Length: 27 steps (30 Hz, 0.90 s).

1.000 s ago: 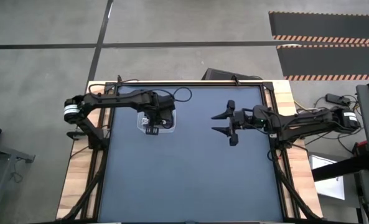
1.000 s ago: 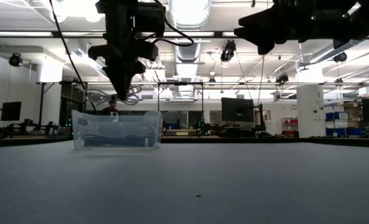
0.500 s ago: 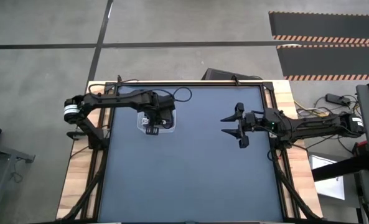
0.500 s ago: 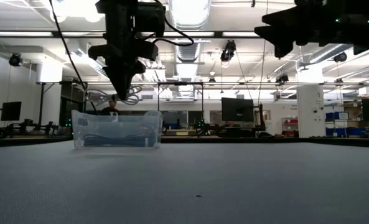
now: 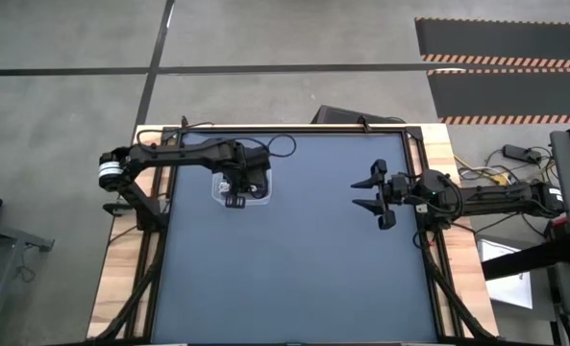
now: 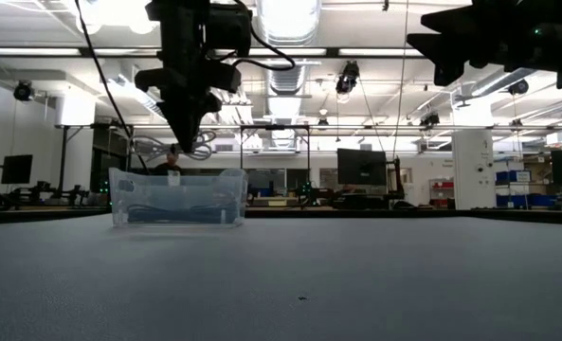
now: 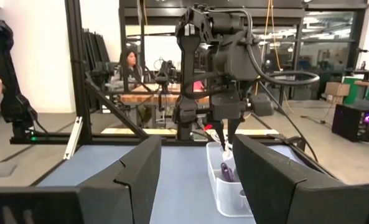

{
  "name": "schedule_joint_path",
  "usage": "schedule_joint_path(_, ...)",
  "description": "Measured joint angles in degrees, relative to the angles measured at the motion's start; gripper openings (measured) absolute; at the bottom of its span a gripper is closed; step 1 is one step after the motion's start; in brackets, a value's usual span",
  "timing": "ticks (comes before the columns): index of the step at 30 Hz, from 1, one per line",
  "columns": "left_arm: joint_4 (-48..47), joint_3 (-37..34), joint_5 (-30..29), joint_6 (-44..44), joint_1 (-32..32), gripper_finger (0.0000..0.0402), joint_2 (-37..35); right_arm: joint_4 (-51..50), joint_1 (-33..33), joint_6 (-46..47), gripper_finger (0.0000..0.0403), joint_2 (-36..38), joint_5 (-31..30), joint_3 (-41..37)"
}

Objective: Pick and place USB-C Cables
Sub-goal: Put the white charger cable into the bin

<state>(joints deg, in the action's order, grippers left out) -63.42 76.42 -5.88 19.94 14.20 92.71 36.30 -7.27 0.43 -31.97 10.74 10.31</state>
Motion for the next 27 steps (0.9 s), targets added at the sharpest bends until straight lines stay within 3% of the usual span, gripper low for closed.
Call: schedule_joint_path(27,9.34,-1.9,-0.62,6.01,2.36,0.0008,10.17,-0.05,-0.01,0.66,0.0192,-0.08,-0.22,0.17)
